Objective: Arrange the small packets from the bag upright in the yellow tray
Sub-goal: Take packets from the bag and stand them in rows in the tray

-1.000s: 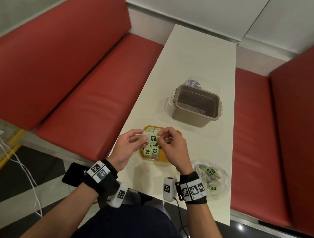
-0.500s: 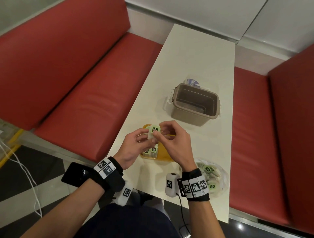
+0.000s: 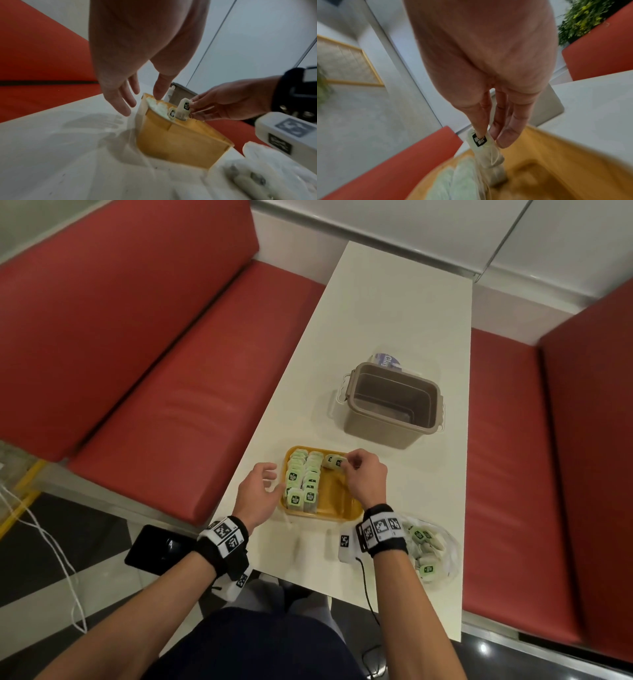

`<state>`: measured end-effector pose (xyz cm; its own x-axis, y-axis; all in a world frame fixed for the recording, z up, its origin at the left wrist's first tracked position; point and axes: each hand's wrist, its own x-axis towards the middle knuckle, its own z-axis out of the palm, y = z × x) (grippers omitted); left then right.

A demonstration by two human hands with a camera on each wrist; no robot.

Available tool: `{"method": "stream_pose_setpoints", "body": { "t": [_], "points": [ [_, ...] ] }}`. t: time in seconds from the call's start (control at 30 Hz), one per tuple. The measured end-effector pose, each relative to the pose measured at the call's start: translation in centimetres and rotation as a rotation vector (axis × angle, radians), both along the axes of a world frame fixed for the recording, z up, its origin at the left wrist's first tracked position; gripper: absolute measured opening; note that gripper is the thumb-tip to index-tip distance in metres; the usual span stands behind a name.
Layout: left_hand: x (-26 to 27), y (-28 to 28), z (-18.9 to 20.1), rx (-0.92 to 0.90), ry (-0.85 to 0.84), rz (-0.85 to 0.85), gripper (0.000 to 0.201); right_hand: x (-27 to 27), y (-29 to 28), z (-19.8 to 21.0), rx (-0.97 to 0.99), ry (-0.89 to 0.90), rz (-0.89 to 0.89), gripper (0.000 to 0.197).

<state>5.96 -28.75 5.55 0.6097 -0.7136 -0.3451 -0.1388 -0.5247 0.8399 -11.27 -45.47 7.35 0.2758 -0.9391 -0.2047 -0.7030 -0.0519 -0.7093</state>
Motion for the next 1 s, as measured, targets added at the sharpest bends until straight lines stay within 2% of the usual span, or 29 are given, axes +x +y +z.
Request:
{"method": "stream_pose_setpoints", "body": {
  "t": [0.1, 0.2, 0.37, 0.47, 0.6, 0.8, 0.87, 0.93, 1.0],
  "points": [
    [-0.1, 0.2, -0.9, 0.08, 0.002, -0.087, 0.048, 1.5, -0.4, -2.0, 0.039, 0.051, 0.003, 0.01],
    [-0.2, 0.3, -1.2, 0.077, 0.001, -0.113, 0.043, 2.6, -0.3, -3.2, 0.045, 0.077, -0.008, 0.011],
    [-0.1, 0.3, -0.8, 0.062, 0.003, -0.124, 0.039, 2.7, 0.7, -3.9, 0.02, -0.009, -0.183, 0.017],
    [0.1, 0.3, -0.6, 0.062, 0.008, -0.127, 0.039, 2.7, 1.4, -3.9, 0.108, 0.014, -0.254, 0.024],
    [0.1, 0.4, -0.4, 0.064, 0.016, -0.129, 0.038, 3.3, 1.5, -3.2, 0.212, 0.131, -0.225, 0.025],
    [0.3, 0.3, -0.5, 0.061, 0.047, -0.127, 0.041, 3.8, 0.8, -2.7, 0.192, 0.153, -0.174, 0.029],
    [0.4, 0.3, -0.4, 0.063, 0.053, -0.131, 0.042, 3.5, 0.9, -2.0, 0.202, 0.152, -0.192, 0.036],
    [0.3, 0.2, -0.2, 0.063, 0.017, -0.125, 0.045, 2.5, 0.9, -0.5, 0.165, 0.126, -0.177, 0.041],
    [-0.1, 0.1, 0.2, 0.02, -0.067, -0.094, 0.049, 0.2, 1.1, 1.9, 0.054, 0.062, -0.149, 0.036]
  ]
}}
